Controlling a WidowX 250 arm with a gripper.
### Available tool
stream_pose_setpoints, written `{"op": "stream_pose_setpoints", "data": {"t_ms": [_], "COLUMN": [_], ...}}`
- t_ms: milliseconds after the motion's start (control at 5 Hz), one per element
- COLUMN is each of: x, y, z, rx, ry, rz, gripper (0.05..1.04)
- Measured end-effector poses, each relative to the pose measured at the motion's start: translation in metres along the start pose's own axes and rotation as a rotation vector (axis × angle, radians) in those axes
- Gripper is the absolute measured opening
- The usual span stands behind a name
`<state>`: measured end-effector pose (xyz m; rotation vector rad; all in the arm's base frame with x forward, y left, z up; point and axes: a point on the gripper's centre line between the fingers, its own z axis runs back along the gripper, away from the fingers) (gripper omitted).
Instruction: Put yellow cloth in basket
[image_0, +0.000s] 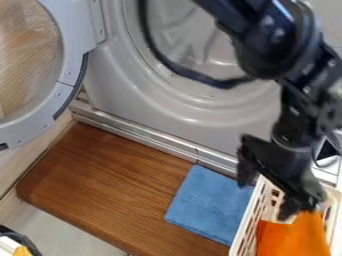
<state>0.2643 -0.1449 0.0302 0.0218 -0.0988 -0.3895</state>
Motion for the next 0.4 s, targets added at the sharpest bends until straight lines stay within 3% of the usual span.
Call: {"op": "stream_pose_setpoints", "data": {"t_ms": [200,400], "x": [-0.003,-0.006], "y": [0.025,0.042], "z": [-0.001,-0.004], "rx": [0.035,0.038], "ry": [0.008,0.009], "rz": [0.117,0.193], "gripper": [1.001,1.001]}}
